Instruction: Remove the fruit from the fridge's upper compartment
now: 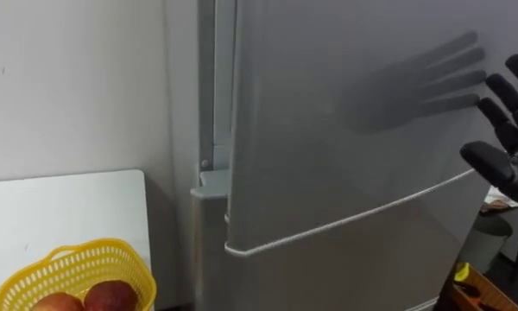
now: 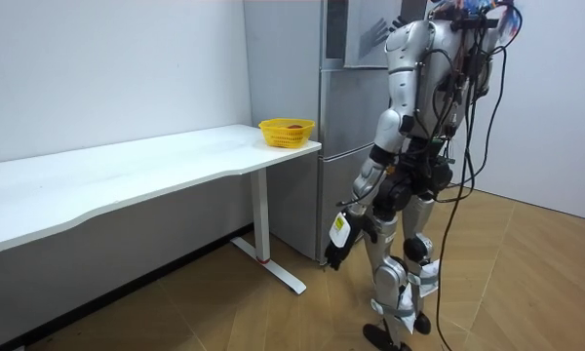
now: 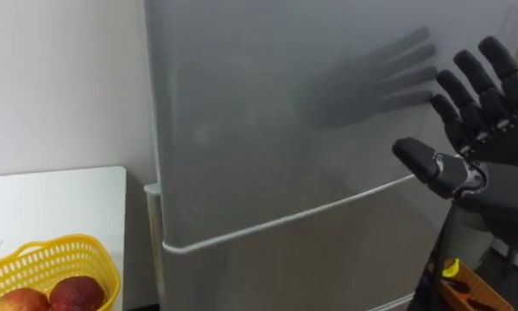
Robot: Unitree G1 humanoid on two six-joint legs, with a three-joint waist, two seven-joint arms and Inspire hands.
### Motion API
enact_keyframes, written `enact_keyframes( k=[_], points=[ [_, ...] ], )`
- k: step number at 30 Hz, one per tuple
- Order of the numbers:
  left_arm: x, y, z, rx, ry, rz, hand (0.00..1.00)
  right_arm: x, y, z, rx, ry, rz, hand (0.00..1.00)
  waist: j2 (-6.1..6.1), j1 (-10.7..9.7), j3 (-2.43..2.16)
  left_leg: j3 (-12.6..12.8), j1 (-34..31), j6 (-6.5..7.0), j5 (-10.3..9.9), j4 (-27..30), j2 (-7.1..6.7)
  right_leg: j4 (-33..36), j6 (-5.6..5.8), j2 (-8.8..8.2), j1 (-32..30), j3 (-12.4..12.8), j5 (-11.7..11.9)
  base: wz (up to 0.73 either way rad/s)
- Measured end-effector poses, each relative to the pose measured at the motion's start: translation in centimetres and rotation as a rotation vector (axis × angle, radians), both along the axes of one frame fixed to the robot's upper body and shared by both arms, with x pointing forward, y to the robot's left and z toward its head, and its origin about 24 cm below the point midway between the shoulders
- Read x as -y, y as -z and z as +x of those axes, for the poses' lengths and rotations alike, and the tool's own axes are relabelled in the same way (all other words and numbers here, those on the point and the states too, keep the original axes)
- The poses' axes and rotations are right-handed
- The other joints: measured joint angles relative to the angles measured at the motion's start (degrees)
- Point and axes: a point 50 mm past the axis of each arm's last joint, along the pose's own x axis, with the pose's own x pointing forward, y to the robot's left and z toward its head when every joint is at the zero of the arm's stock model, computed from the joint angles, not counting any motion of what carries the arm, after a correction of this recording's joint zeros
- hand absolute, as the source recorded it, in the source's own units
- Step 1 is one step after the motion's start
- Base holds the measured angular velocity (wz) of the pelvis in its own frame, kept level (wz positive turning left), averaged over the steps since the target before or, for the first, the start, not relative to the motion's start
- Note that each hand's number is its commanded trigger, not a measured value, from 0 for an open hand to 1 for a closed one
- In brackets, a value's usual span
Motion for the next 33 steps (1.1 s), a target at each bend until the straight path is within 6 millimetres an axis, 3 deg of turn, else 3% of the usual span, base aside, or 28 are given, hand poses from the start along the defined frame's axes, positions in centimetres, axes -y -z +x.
enact_keyframes(
  k=[3,10,18,33],
  points=[
    [-0.2,-0.1,0.1,0.001,0.001,0.005,0.0,0.0,0.0,0.0,0.002,-0.005,-0.002,0.0,-0.37,0.54,0.34,-1.07,0.0,0.0,0.0,0.5,-0.11,-0.35,0.0,-0.33,0.75,-1.36,0.0,0.13],
    [-0.4,-0.1,0.1,0.001,0.002,0.011,0.0,-0.3,0.3,0.2,-0.013,-0.019,-0.002,0.0,-0.65,1.83,0.55,-1.46,-0.04,0.0,0.0,0.36,-0.12,-0.87,0.03,-0.39,1.24,-2.14,0.02,0.06],
    [-0.4,-0.2,0.3,0.005,0.005,0.013,0.0,0.1,1.0,0.5,-0.04,-0.01,0.026,0.0,-0.26,2.43,0.51,-2.33,0.12,0.0,0.0,0.74,-0.19,-0.9,0.01,-0.48,1.74,-2.61,0.06,0.02],
    [-0.3,-0.2,-0.9,-0.023,-0.003,-0.006,0.0,0.4,1.5,0.7,-0.052,0.01,0.061,0.0,-0.58,2.87,0.22,-2.6,-0.01,-0.01,0.0,1.25,-0.2,-1.13,-0.04,-0.66,2.06,-3.53,0.11,0.01]
  ],
)
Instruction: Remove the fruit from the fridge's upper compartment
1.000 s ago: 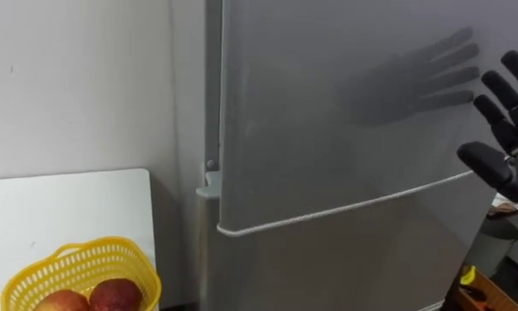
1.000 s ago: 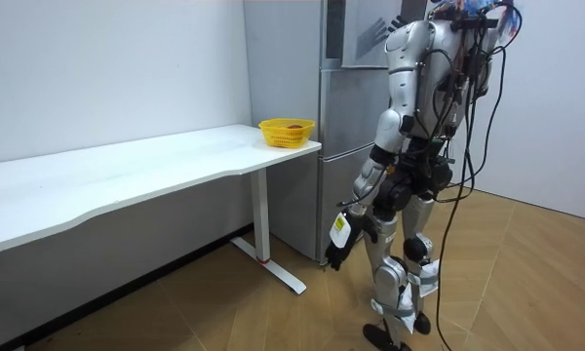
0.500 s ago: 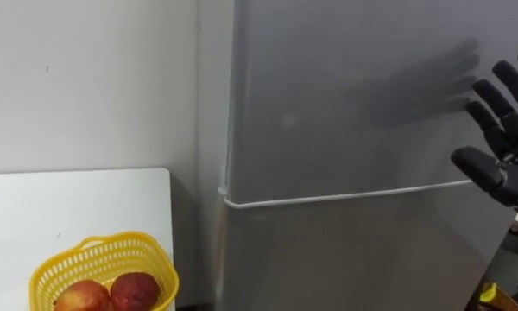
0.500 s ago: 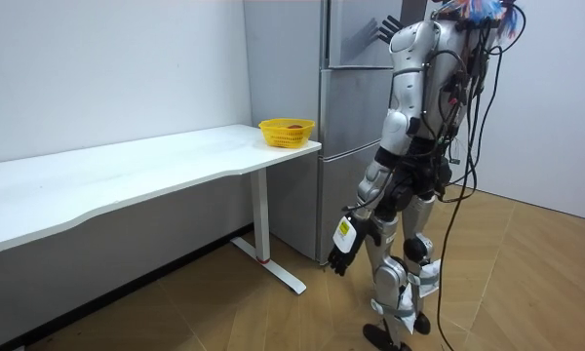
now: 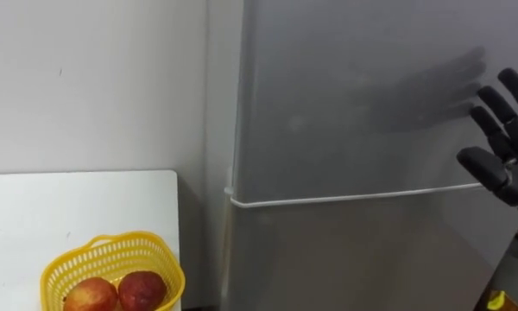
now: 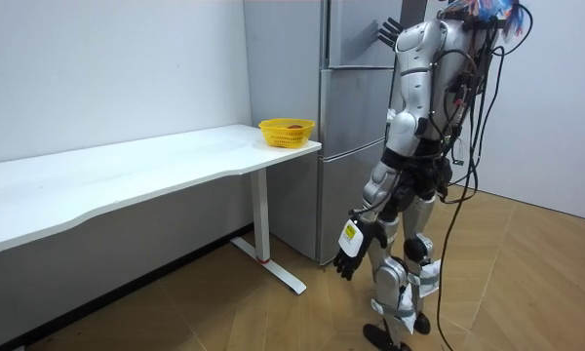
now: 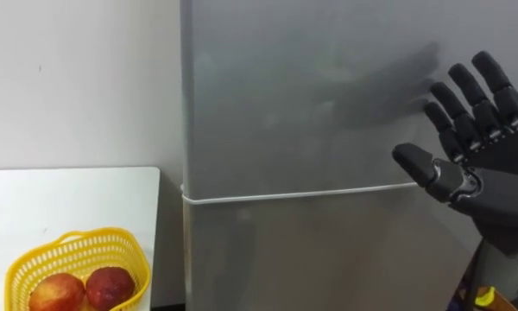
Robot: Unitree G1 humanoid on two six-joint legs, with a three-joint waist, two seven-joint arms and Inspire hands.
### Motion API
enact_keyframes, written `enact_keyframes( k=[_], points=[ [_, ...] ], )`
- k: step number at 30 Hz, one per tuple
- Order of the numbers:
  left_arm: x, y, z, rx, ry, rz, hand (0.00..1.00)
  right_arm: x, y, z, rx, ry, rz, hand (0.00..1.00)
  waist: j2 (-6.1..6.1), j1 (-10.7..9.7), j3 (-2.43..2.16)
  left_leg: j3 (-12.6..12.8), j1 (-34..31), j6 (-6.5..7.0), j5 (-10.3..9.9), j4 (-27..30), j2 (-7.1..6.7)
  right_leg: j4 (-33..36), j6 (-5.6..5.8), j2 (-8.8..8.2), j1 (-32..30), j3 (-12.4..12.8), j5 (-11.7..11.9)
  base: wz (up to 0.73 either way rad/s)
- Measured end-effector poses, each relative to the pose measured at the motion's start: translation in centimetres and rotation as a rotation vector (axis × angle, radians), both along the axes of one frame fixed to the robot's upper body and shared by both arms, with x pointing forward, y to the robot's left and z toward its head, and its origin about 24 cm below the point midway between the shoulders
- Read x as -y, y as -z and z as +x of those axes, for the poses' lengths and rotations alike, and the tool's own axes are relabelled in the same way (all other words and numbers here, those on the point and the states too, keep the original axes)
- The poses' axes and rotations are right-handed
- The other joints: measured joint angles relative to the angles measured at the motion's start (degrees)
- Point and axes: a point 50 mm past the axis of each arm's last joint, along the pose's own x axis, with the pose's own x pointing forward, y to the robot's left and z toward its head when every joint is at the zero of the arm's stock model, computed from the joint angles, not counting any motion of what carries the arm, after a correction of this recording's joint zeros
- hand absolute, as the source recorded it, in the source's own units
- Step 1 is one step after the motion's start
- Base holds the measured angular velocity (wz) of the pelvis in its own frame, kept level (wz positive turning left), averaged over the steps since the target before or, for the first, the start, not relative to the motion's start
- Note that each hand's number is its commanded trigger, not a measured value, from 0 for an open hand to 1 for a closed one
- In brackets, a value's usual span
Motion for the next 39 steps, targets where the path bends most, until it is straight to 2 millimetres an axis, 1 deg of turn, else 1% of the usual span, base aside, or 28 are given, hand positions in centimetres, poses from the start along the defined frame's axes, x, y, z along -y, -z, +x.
enact_keyframes(
  k=[6,12,16,18,21,23,25,27,29,30,31,32,33,34,36,37,39],
  points=[
    [0.0,0.0,0.4,0.015,0.004,0.002,0.0,0.3,0.3,0.1,-0.019,0.038,0.011,0.0,0.14,0.0,0.09,-0.04,0.0,0.0,0.0,0.24,0.0,-0.75,0.06,0.08,0.26,-0.12,0.19,0.01],
    [-0.1,0.0,0.4,0.017,0.005,0.01,0.0,0.7,0.5,0.2,-0.057,0.123,-0.01,0.0,0.41,-0.53,-0.02,-0.6,-0.38,0.0,0.0,0.08,-0.07,-0.85,0.12,0.04,0.33,-0.2,0.26,0.02],
    [-0.2,-0.1,0.3,0.017,0.003,0.017,0.0,1.0,0.5,0.2,-0.08,0.176,0.01,0.0,0.29,-0.89,-0.1,-0.87,-0.35,0.0,0.0,0.07,-0.1,-0.81,0.12,0.02,0.42,-0.21,0.26,0.03],
    [-0.2,-0.1,0.3,0.02,0.003,0.03,0.0,1.2,0.6,0.2,-0.096,0.21,0.029,0.0,0.67,-0.85,0.09,-0.87,-0.29,0.0,0.0,0.07,-0.08,-0.81,0.12,0.04,0.42,-0.17,0.26,0.0],
    [-0.3,-0.1,0.3,0.024,0.002,0.051,0.0,1.6,0.9,0.1,-0.127,0.274,0.052,0.0,1.04,-1.23,0.19,-1.14,-0.24,0.01,-0.01,0.04,-0.11,-0.84,0.17,0.0,0.64,-0.41,0.3,0.04],
    [-0.3,-0.1,0.3,0.024,0.001,0.06,0.0,2.2,1.4,0.0,-0.158,0.333,0.081,0.0,1.25,-1.6,0.16,-1.37,-0.33,0.02,-0.02,0.04,-0.15,-0.82,0.19,-0.04,0.64,-0.57,0.32,0.07],
    [-0.2,-0.1,0.2,0.024,-0.003,0.065,0.0,3.0,2.1,-0.1,-0.194,0.397,0.102,0.0,1.57,-1.98,0.18,-1.45,-0.5,0.04,-0.03,0.09,-0.15,-0.82,0.2,-0.05,0.63,-0.63,0.33,0.04],
    [0.0,0.0,0.2,0.027,-0.006,0.065,0.0,4.7,3.5,-0.5,-0.267,0.517,0.148,0.0,1.71,-2.11,0.06,-1.62,-0.61,0.05,-0.04,-0.01,-0.19,-0.79,0.2,-0.12,0.61,-0.89,0.33,0.03],
    [0.2,0.0,0.3,0.028,-0.006,0.062,0.0,5.8,4.4,-0.9,-0.315,0.596,0.173,0.0,2.1,-2.2,0.06,-1.62,-0.82,0.05,-0.04,0.03,-0.2,-0.8,0.2,-0.12,0.45,-1.1,0.33,0.0],
    [0.2,0.0,0.3,0.03,-0.006,0.061,0.0,6.3,5.1,-1.2,-0.351,0.645,0.184,0.0,2.38,-2.24,-0.06,-1.68,-1.14,0.05,-0.04,0.1,-0.19,-0.82,0.2,-0.13,0.21,-1.29,0.33,0.0],
    [0.2,0.0,0.4,0.032,-0.006,0.061,0.0,6.6,5.6,-1.4,-0.372,0.67,0.184,0.0,2.47,-2.3,-0.01,-1.5,-1.18,0.04,-0.04,0.1,-0.17,-0.82,0.2,-0.13,0.16,-1.32,0.33,0.0],
    [0.2,0.0,0.4,0.033,-0.006,0.06,0.0,6.9,6.6,-1.8,-0.416,0.712,0.196,0.0,2.32,-2.3,0.14,-1.47,-1.23,0.03,-0.03,0.11,-0.16,-0.82,0.19,-0.11,0.06,-1.32,0.32,0.0],
    [0.3,0.0,0.4,0.033,-0.007,0.058,0.0,7.2,7.6,-2.2,-0.458,0.745,0.212,0.0,2.57,-2.34,-0.02,-1.41,-1.39,0.02,-0.02,0.14,-0.17,-0.85,0.19,-0.12,-0.16,-1.36,0.3,0.0],
    [0.4,0.1,0.6,0.035,-0.005,0.057,0.0,7.3,8.0,-2.4,-0.477,0.762,0.214,0.0,2.77,-2.45,-0.14,-1.41,-1.53,0.02,-0.01,0.21,-0.19,-0.88,0.19,-0.13,-0.29,-1.34,0.3,0.0],
    [0.3,0.0,0.9,0.044,-0.003,0.062,0.0,7.9,10.2,-3.5,-0.577,0.837,0.198,0.0,2.94,-2.61,-0.24,-1.42,-1.48,0.01,0.02,0.26,-0.27,-0.92,0.25,-0.16,-0.29,-1.19,0.24,0.0],
    [0.3,0.0,1.0,0.047,-0.003,0.063,0.0,8.0,10.8,-3.8,-0.603,0.853,0.202,0.0,2.88,-2.57,-0.22,-1.42,-1.46,0.01,0.02,0.26,-0.29,-0.92,0.26,-0.15,-0.28,-1.02,0.22,0.0],
    [0.3,0.0,1.1,0.047,-0.002,0.063,0.0,8.1,13.2,-5.1,-0.711,0.899,0.2,0.0,2.46,-2.23,-0.05,-1.2,-1.4,-0.01,0.04,0.18,-0.65,-1.01,0.27,-0.12,-0.28,-0.85,0.17,-0.05]
  ],
)
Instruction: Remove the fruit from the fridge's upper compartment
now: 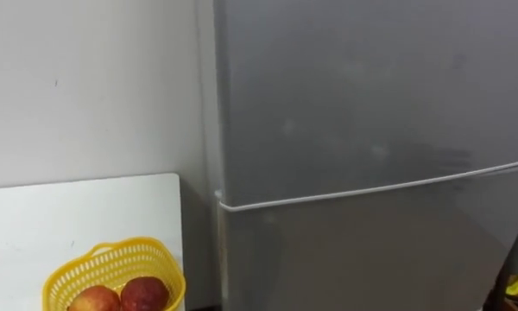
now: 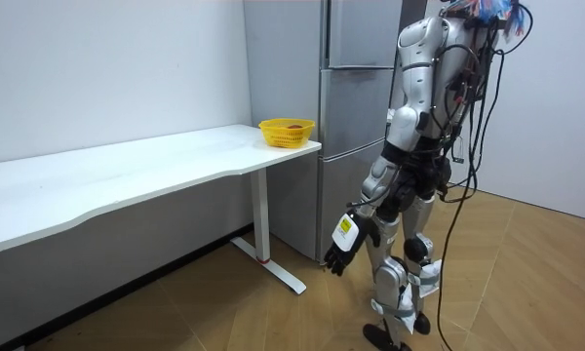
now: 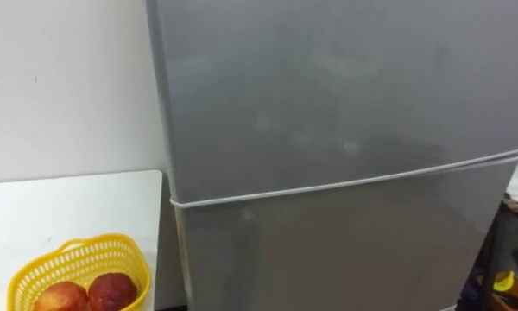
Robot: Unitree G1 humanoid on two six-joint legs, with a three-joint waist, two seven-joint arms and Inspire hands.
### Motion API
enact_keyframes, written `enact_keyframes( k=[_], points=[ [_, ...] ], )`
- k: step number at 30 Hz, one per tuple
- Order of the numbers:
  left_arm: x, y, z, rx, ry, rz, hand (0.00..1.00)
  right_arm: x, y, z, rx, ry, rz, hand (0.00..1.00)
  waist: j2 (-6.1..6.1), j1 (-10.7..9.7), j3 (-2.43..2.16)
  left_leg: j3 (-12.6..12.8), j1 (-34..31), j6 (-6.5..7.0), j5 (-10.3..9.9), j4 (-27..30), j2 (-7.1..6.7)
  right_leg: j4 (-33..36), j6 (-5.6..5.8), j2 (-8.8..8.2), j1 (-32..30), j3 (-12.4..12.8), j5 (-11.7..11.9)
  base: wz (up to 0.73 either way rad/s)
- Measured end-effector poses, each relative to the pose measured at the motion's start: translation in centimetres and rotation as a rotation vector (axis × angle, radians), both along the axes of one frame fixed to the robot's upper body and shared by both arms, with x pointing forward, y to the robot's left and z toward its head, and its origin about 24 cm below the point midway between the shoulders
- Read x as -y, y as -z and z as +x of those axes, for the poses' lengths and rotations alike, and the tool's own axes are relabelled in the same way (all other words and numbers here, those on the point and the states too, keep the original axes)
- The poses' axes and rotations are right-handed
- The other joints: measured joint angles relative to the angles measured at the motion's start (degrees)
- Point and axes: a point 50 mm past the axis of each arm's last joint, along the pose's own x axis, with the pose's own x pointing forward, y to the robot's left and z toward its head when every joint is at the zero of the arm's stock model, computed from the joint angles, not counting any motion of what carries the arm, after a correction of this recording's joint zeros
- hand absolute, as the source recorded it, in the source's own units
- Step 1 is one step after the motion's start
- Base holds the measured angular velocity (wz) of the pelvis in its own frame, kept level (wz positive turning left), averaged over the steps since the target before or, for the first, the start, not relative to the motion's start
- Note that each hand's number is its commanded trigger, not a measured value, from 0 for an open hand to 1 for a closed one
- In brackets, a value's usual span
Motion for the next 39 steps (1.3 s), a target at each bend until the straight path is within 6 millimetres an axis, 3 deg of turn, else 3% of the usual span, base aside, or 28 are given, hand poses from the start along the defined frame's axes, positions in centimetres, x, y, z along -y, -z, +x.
enact_keyframes(
  k=[1,3,7,10,15,20,28,31,39],
  points=[
    [0.0,0.0,0.0,-0.001,0.001,-0.001,0.0,0.0,0.7,-0.3,-0.03,0.006,0.01,0.0,-0.18,-0.08,0.07,0.0,0.01,0.0,0.0,0.0,-0.02,-0.06,0.0,0.0,0.03,0.13,-0.01,0.0],
    [0.0,0.0,0.1,0.003,0.002,0.0,0.0,0.2,3.9,-2.0,-0.171,0.034,0.057,0.0,-1.1,0.19,0.03,-0.02,0.05,0.01,0.0,0.02,-0.05,-0.15,0.04,0.03,0.11,0.37,-0.05,0.0],
    [0.0,0.0,0.0,-0.002,0.0,-0.008,0.0,-0.3,7.9,-4.8,-0.326,0.062,0.145,0.0,-1.68,0.29,0.02,-0.24,-0.04,0.01,0.0,-0.02,-0.09,-0.71,0.12,0.01,0.34,0.45,-0.05,0.01],
    [0.0,0.0,-0.1,-0.008,-0.003,-0.023,0.0,-0.8,10.7,-7.2,-0.439,0.098,0.218,0.0,-1.41,0.3,0.08,-0.33,0.01,0.02,0.0,-0.09,-0.2,-0.85,0.22,-0.07,0.5,0.39,-0.1,0.03],
    [0.1,0.1,-0.1,-0.012,-0.008,-0.044,0.0,-1.9,13.7,-9.7,-0.588,0.084,0.271,0.0,-0.41,0.39,0.15,-0.36,0.34,0.02,0.0,-0.09,-0.33,-0.88,0.27,-0.09,0.67,0.43,-0.3,0.0],
    [0.3,0.1,0.0,-0.006,-0.007,-0.048,0.0,-2.9,15.1,-10.9,-0.71,-0.003,0.242,0.0,0.42,0.4,0.15,-0.25,0.31,0.01,0.0,-0.2,-0.22,-0.75,0.16,-0.1,0.19,0.46,-0.47,0.0],
    [0.4,0.2,-0.1,-0.012,-0.009,-0.05,0.0,-5.0,17.3,-12.9,-0.898,-0.174,0.23,0.0,-0.28,1.36,0.35,-0.28,1.24,0.01,0.0,-0.65,-0.09,-0.89,0.1,-0.01,0.9,0.53,-0.55,-0.01],
    [0.5,0.2,0.1,-0.008,-0.009,-0.057,0.0,-6.7,18.5,-13.8,-0.947,-0.229,0.281,0.0,-0.5,2.15,0.45,-0.38,1.53,0.01,0.0,-0.63,-0.1,-0.88,0.27,-0.19,1.06,0.52,-0.88,0.03],
    [0.8,0.4,-0.4,-0.035,-0.014,-0.074,0.0,-9.2,20.0,-15.5,-1.036,-0.358,0.357,0.0,0.08,2.96,0.52,-0.37,1.98,0.03,-0.01,-0.63,-0.25,-0.84,0.44,-0.37,1.78,0.36,-0.96,0.0]
  ],
)
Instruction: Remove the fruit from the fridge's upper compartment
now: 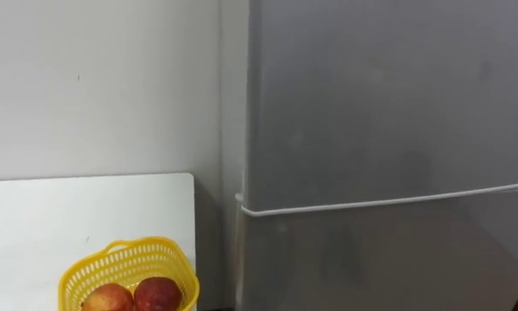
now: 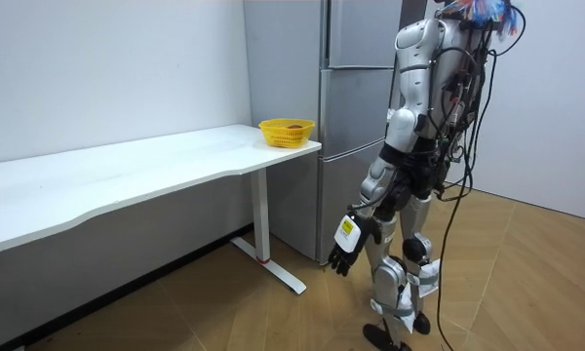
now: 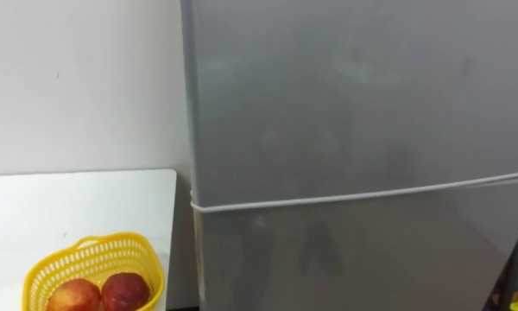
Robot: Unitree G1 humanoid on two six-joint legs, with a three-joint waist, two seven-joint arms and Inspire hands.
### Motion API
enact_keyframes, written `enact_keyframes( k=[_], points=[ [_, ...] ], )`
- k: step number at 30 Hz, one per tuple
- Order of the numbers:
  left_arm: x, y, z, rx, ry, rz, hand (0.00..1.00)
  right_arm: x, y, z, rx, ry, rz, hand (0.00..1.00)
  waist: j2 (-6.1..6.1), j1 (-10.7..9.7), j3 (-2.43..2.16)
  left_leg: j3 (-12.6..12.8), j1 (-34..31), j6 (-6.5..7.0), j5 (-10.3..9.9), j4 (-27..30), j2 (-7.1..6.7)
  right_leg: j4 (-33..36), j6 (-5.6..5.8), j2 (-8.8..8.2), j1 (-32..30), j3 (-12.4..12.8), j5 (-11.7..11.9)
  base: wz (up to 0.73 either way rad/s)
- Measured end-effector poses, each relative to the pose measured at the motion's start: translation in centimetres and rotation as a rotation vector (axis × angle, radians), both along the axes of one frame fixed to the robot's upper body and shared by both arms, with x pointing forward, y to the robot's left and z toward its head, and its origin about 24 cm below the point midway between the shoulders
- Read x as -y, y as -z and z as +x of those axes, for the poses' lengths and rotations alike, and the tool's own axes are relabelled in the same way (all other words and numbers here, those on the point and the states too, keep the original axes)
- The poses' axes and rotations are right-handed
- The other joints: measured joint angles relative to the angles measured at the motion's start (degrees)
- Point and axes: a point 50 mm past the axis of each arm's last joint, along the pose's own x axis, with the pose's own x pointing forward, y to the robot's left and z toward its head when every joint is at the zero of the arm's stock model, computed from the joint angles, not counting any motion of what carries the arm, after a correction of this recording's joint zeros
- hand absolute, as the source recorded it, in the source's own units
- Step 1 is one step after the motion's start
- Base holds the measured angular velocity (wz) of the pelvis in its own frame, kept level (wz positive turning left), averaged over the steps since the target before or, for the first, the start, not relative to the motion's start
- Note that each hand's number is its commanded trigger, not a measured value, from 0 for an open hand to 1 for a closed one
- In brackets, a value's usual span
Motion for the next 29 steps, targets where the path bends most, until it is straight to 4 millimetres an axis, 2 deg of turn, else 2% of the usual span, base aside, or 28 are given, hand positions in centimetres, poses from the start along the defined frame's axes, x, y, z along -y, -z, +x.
enact_keyframes(
  k=[8,12,18,24,29],
  points=[
    [0.3,0.2,0.9,-0.004,0.017,-0.017,0.0,-1.0,0.4,-0.1,-0.051,-0.21,0.035,0.0,0.9,0.63,0.0,-0.99,-0.78,0.0,0.0,0.11,-0.2,-0.11,0.05,-0.17,0.11,-1.46,-0.03,0.09],
    [0.5,0.3,0.4,-0.033,0.014,-0.038,0.0,-1.6,0.6,-0.3,-0.087,-0.328,0.048,0.0,1.08,0.91,-0.06,-1.07,-0.53,0.0,0.0,0.2,-0.22,-0.16,0.09,-0.18,0.4,-1.45,-0.12,0.01],
    [0.7,0.3,0.4,-0.044,0.019,-0.06,0.0,-2.7,0.8,-0.2,-0.097,-0.413,0.073,0.0,1.13,0.94,-0.08,-1.4,-0.37,0.0,0.0,0.24,-0.21,-0.14,0.09,-0.18,0.41,-1.38,-0.12,0.0],
    [1.0,0.4,0.4,-0.062,0.044,-0.062,0.0,-3.1,0.9,0.2,-0.113,-0.53,0.08,0.0,1.28,1.1,-0.07,-1.42,-0.3,0.01,-0.01,0.23,-0.19,-0.02,0.09,-0.19,0.37,-1.27,-0.12,0.0],
    [1.1,0.5,0.7,-0.06,0.053,-0.066,0.0,-3.2,0.9,0.4,-0.116,-0.563,0.081,0.0,1.32,1.06,-0.07,-1.43,-0.42,0.01,-0.01,0.25,-0.17,-0.06,0.09,-0.18,0.38,-1.37,-0.12,0.0]
  ],
)
